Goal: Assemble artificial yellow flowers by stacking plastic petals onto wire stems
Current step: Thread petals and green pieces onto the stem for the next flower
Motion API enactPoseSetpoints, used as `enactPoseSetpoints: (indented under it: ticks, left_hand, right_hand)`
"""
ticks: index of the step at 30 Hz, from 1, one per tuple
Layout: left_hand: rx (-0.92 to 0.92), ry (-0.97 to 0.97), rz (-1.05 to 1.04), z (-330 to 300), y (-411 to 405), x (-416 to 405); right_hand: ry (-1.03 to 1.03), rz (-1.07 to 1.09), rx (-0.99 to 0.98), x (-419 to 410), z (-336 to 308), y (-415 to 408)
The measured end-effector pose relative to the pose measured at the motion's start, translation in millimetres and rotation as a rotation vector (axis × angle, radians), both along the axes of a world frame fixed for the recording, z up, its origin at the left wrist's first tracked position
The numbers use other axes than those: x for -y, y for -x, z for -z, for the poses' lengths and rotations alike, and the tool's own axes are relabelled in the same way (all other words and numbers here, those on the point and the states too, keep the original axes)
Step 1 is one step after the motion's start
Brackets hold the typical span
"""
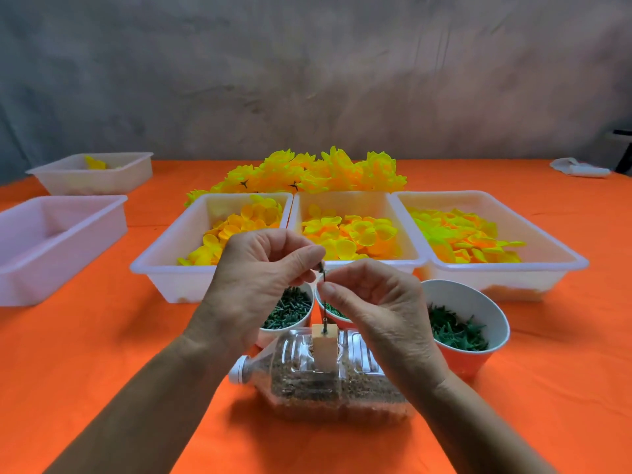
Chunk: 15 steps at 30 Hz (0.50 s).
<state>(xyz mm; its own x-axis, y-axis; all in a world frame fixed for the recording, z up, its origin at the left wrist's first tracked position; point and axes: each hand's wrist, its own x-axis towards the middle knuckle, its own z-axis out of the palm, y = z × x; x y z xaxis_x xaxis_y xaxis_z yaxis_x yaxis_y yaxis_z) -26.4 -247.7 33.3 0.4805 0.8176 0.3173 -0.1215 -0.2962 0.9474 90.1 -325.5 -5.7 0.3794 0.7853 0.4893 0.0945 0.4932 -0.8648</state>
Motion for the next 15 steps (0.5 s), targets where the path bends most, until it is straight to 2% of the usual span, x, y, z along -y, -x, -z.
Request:
enactPoseSetpoints:
  ticks: [4, 9, 12, 15]
  left_hand:
    - [-0.001, 0.038, 0.045, 0.0, -0.4, -2.4]
    - [0.024, -0.038, 0.122, -2.5, 2.9, 0.7]
    - [0.030, -0.087, 0.130, -2.4, 3.4, 2.1]
    - [0.050, -0.053, 0.100, 0.3, 2.4, 1.7]
  right_hand:
    - [0.002, 0.004, 0.018, 0.0, -0.2, 1.0]
    - [0.010, -0.013, 0.056, 0.8, -1.5, 0.3]
    - [0.036, -0.002, 0.083, 0.1, -1.6, 0.6]
    - [0.052, 0.007, 0.088, -0.4, -2.2, 1.3]
